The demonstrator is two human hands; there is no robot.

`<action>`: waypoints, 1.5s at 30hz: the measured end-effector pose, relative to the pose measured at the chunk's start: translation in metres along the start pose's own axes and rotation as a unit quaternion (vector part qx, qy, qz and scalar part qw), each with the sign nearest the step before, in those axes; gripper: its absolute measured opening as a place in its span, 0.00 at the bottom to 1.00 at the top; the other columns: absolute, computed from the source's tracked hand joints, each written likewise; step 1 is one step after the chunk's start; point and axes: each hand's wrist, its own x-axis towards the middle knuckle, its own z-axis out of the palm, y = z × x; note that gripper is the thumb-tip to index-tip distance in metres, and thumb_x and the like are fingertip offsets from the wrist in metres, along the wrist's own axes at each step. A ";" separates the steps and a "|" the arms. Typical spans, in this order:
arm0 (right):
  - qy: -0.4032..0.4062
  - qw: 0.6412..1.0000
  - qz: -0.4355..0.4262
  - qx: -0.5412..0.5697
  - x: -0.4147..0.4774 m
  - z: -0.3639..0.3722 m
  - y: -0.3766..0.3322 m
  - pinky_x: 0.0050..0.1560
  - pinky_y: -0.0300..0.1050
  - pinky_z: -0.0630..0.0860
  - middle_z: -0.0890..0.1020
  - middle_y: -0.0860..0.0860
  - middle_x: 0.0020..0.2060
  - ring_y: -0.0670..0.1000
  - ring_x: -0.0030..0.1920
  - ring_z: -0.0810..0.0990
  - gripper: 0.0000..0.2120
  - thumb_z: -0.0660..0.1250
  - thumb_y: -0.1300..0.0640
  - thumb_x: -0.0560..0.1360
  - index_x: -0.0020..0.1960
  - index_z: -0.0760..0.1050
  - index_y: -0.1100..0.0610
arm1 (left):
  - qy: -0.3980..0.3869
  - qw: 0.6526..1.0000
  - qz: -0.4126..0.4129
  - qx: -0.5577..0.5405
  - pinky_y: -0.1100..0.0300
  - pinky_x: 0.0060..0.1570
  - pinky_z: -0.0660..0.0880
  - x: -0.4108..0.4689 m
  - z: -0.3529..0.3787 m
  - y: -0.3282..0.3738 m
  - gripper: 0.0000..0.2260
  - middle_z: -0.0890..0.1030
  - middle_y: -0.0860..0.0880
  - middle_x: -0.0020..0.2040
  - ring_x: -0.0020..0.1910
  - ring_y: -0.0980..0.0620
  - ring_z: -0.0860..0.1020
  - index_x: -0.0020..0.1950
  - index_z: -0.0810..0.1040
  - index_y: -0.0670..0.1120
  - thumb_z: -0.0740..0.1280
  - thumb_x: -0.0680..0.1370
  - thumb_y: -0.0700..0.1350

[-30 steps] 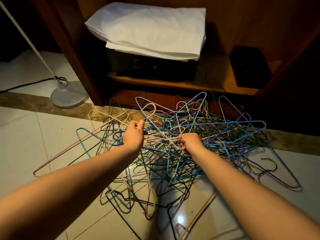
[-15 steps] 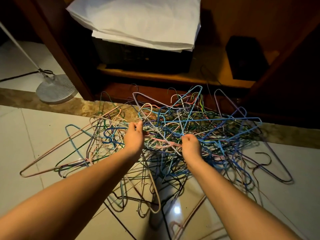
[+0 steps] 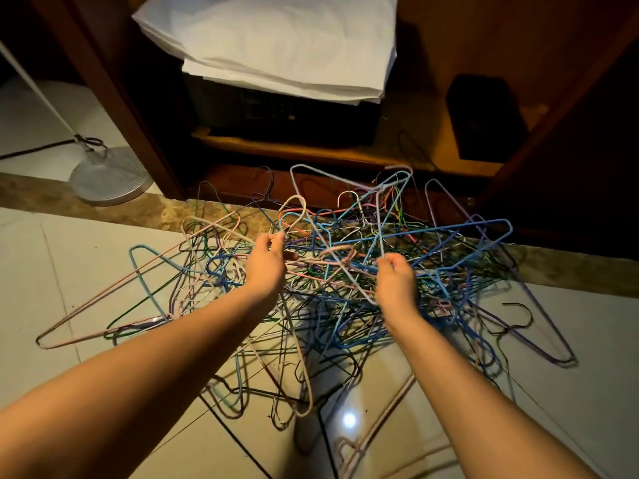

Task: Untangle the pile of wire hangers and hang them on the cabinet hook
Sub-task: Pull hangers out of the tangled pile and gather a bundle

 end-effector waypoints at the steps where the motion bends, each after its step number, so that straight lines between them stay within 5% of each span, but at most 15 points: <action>1: 0.006 1.000 -0.007 0.003 0.001 -0.001 -0.005 0.33 0.47 0.61 0.68 0.50 0.27 0.51 0.29 0.64 0.11 0.58 0.58 0.78 0.38 0.69 0.49 | -0.002 1.000 0.002 0.005 0.60 0.26 0.60 -0.001 -0.001 0.001 0.10 0.81 0.44 0.43 0.26 0.52 0.65 0.42 0.67 0.50 0.54 0.82 0.51; 7: -0.020 0.999 -0.009 -0.046 -0.028 -0.013 -0.008 0.34 0.46 0.60 0.67 0.51 0.27 0.50 0.29 0.64 0.11 0.57 0.59 0.79 0.37 0.67 0.54 | -0.010 1.000 -0.004 -0.013 0.62 0.23 0.61 -0.007 -0.003 0.013 0.11 0.80 0.44 0.43 0.25 0.53 0.65 0.42 0.67 0.49 0.54 0.82 0.50; 11: -0.017 0.983 -0.104 -0.151 -0.057 -0.038 -0.024 0.31 0.45 0.57 0.68 0.50 0.27 0.50 0.28 0.64 0.09 0.56 0.57 0.80 0.41 0.68 0.54 | -0.034 0.999 0.003 -0.043 0.66 0.20 0.58 -0.014 -0.015 0.032 0.10 0.78 0.47 0.39 0.25 0.55 0.63 0.43 0.67 0.48 0.54 0.82 0.49; 17: -0.065 0.978 -0.190 -0.061 -0.086 -0.067 -0.053 0.32 0.48 0.58 0.64 0.50 0.26 0.50 0.28 0.61 0.11 0.56 0.60 0.79 0.39 0.67 0.51 | -0.040 0.995 0.002 -0.094 0.69 0.19 0.56 -0.033 -0.046 0.058 0.10 0.75 0.48 0.35 0.24 0.56 0.61 0.44 0.67 0.47 0.54 0.82 0.50; 22: -0.129 0.937 -0.266 -0.184 -0.117 -0.055 -0.043 0.27 0.42 0.53 0.64 0.47 0.23 0.45 0.23 0.59 0.08 0.57 0.60 0.79 0.41 0.66 0.54 | -0.061 0.990 0.004 -0.130 0.68 0.19 0.57 -0.059 -0.071 0.067 0.10 0.74 0.48 0.36 0.25 0.56 0.60 0.45 0.67 0.47 0.53 0.82 0.50; 29: -0.184 0.908 -0.288 -0.242 -0.157 -0.009 -0.033 0.28 0.46 0.56 0.66 0.46 0.25 0.49 0.26 0.65 0.03 0.56 0.57 0.79 0.47 0.64 0.52 | -0.078 0.977 -0.026 -0.197 0.69 0.22 0.69 -0.085 -0.080 0.074 0.09 0.70 0.47 0.36 0.29 0.56 0.68 0.44 0.69 0.44 0.56 0.82 0.46; 34: -0.186 0.932 -0.260 -0.172 -0.185 0.004 -0.045 0.26 0.41 0.53 0.65 0.48 0.25 0.48 0.26 0.62 0.06 0.54 0.58 0.80 0.44 0.63 0.54 | -0.056 0.973 -0.001 -0.225 0.63 0.32 0.79 -0.095 -0.097 0.085 0.08 0.72 0.45 0.38 0.33 0.54 0.76 0.45 0.69 0.43 0.56 0.82 0.44; 39: -0.203 0.944 -0.199 -0.167 -0.198 0.012 -0.030 0.25 0.38 0.56 0.66 0.49 0.28 0.48 0.28 0.61 0.06 0.53 0.60 0.80 0.45 0.62 0.56 | -0.041 0.981 -0.005 -0.191 0.61 0.37 0.78 -0.098 -0.116 0.075 0.11 0.74 0.44 0.41 0.40 0.50 0.77 0.42 0.67 0.44 0.52 0.81 0.34; 45: -0.135 0.980 -0.103 -0.103 -0.192 0.032 -0.003 0.29 0.42 0.58 0.69 0.49 0.30 0.48 0.29 0.64 0.11 0.54 0.58 0.80 0.40 0.63 0.49 | -0.030 0.983 -0.032 -0.179 0.60 0.36 0.71 -0.092 -0.118 0.064 0.14 0.71 0.46 0.37 0.36 0.51 0.73 0.38 0.65 0.45 0.50 0.80 0.33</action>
